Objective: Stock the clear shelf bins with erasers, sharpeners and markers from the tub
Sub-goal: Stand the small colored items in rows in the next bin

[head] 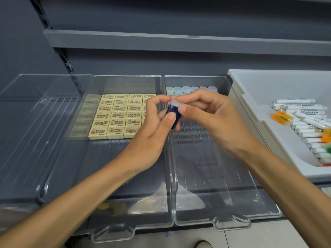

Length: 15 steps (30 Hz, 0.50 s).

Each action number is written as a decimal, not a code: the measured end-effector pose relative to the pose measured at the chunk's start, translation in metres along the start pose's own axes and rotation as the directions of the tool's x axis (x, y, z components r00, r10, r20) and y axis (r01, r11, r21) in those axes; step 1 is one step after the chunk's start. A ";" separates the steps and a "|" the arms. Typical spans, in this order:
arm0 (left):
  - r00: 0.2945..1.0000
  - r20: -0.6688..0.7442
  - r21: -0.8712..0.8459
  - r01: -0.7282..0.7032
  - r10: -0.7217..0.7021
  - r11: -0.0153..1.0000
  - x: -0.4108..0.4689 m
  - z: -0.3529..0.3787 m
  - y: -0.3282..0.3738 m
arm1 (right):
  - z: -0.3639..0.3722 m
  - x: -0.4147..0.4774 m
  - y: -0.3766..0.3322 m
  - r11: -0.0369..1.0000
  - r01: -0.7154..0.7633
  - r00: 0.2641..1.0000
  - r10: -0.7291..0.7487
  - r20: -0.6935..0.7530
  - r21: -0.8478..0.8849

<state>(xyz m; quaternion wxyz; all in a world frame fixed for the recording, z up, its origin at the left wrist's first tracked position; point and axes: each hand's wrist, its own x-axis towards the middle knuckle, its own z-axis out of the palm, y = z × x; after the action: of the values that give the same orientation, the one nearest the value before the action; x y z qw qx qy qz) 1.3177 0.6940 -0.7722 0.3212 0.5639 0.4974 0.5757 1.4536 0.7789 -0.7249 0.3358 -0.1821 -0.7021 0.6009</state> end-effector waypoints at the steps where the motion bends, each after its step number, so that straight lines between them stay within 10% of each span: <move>1: 1.000 0.000 0.000 -0.001 0.001 1.000 0.000 0.000 0.001 | 0.000 0.000 0.000 1.000 0.002 1.000 -0.002 -0.009 0.001; 15: 0.995 -0.004 0.000 -0.102 0.102 0.995 0.003 -0.001 0.013 | 0.003 -0.004 -0.003 0.995 0.096 0.992 -0.094 -0.084 0.011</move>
<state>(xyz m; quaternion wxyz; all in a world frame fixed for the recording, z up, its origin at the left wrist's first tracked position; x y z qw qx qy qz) 1.3191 0.6924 -0.7588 0.2903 0.5875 0.4686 0.5924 1.4549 0.7730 -0.7234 0.3943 -0.1709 -0.6909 0.5814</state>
